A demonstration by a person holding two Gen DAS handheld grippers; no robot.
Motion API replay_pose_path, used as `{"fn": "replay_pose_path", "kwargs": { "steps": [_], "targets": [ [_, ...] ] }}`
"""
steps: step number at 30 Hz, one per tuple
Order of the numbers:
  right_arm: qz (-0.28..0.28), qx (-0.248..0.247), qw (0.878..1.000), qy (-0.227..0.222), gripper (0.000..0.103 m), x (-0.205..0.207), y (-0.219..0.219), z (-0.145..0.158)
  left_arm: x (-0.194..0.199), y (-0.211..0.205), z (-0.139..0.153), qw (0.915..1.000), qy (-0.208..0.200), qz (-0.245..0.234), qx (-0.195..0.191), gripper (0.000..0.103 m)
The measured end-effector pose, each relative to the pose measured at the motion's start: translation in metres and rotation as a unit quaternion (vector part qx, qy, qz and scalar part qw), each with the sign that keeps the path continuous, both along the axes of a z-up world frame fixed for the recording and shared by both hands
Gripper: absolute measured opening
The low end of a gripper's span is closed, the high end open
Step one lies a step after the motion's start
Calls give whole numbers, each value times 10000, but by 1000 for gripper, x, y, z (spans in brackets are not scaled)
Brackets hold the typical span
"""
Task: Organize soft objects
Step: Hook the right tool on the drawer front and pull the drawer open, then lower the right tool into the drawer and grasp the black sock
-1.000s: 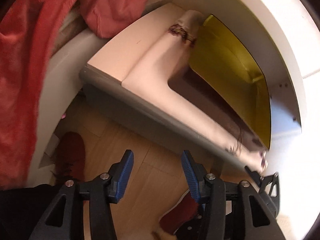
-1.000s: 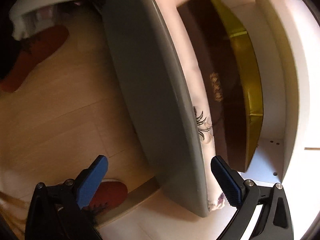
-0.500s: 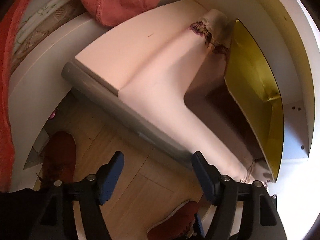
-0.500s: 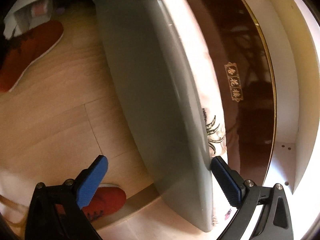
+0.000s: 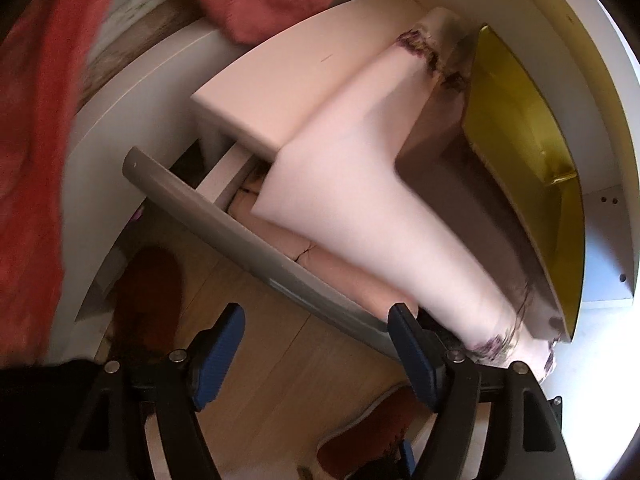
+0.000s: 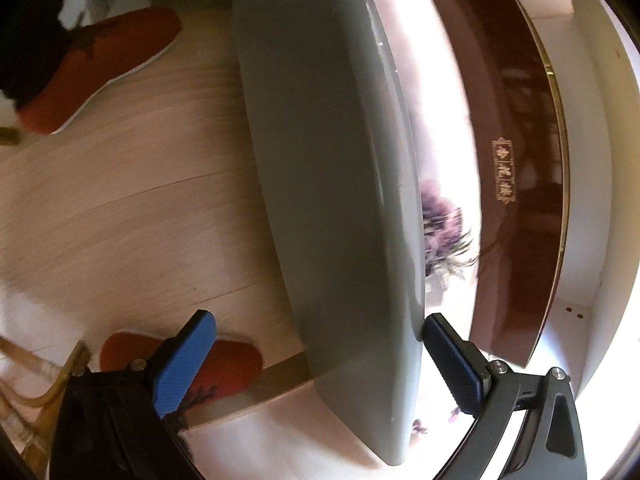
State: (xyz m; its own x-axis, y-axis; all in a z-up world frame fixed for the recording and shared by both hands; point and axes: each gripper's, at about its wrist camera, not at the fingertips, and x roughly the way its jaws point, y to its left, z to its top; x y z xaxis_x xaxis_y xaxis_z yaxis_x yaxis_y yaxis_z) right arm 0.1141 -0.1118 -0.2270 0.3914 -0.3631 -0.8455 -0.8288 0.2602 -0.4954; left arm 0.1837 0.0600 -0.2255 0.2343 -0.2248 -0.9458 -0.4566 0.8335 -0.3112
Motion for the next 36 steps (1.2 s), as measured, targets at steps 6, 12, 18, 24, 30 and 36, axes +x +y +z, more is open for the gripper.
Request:
{"fn": "replay_pose_path", "kwargs": {
  "steps": [6,12,18,24,30,36],
  "targets": [
    [-24,-227,9984,525,103,-31,10,18,-32,-3,5,9982,402,-90,433,76],
    [-338,-342,9940,978,103,-52,24,31,-66,-6,16,9963,516,-359,578,74],
    [-424,-374,9920,1125,103,-66,31,37,-83,-7,43,9970,247,-488,542,74],
    [-485,-361,9902,1259,103,-77,40,31,-68,-1,71,9964,-221,-588,571,74],
    [-549,-309,9878,1425,103,-81,44,34,-48,-8,84,9884,-635,-1074,871,74],
    [-616,-288,9869,1462,103,-82,49,46,-37,-22,75,9735,-894,-1599,1370,74]
  ]
}}
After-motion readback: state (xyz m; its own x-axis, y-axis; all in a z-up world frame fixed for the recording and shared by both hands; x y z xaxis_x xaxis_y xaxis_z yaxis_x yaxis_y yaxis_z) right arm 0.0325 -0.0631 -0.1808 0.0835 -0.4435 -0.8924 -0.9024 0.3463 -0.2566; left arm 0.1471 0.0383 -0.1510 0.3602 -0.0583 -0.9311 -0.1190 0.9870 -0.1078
